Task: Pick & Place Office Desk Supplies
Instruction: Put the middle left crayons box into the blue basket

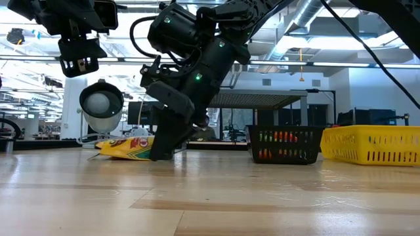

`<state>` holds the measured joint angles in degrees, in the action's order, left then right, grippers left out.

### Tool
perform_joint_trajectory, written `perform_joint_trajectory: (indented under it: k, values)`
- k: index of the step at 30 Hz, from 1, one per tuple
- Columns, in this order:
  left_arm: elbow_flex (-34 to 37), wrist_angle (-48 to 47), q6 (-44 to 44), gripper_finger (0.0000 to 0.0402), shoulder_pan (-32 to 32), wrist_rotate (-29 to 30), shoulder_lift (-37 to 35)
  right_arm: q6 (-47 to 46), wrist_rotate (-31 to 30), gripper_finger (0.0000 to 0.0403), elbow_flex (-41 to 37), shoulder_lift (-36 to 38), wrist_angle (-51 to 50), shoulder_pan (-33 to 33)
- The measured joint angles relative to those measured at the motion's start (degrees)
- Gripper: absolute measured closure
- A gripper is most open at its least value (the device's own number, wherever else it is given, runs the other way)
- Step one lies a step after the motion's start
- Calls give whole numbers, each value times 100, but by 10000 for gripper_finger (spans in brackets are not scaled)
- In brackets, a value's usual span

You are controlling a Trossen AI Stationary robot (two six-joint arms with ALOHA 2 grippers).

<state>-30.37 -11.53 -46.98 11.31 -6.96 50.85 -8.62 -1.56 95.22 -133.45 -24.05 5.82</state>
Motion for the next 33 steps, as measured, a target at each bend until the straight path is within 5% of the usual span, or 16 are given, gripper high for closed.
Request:
perform_joint_trajectory:
  k: [15,33]
  values:
    - [0,-1,-241,229,-2,52,0,22,-87,305,-47,343,-298,-37]
    - [2,-4,-752,229,-333,1499,0,403,-694,306,-35,1460,-1395,-173]
